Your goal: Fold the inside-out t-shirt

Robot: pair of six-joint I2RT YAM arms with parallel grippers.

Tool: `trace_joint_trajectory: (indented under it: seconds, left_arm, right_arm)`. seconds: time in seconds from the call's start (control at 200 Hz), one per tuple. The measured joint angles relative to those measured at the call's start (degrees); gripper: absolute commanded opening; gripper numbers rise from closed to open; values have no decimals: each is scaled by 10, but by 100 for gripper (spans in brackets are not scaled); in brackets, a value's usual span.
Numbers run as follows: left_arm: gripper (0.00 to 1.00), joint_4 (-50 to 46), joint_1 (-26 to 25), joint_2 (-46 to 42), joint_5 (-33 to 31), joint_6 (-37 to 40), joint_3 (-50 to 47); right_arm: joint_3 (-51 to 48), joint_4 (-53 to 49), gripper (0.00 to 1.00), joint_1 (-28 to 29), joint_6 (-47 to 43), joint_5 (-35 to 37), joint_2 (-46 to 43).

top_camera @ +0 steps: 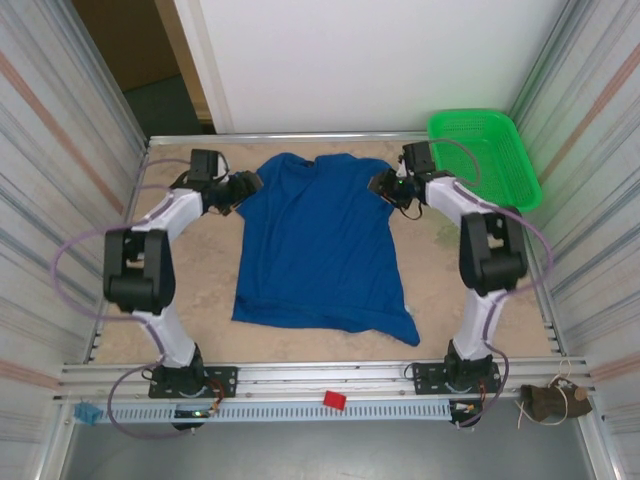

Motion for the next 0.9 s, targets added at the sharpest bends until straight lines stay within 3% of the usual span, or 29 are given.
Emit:
trace_joint_trajectory:
  seconds: [0.271,0.661,0.797,0.897]
  left_arm:
    - [76,-2,2,214,-2,-1,193]
    - [75,-63,32,391,-16,-8,478]
    - [75,-81,32,388,-12,4,492]
    - [76,-82,30,325,-9,18,423]
  right_arm:
    - [161,25,39,-28,48,-29,187]
    - [486,-42,39,-67,77,-25,373]
    - [475,-56,41,-64,57,-42,356]
    - [366,-54,43,-54,27,-44,274]
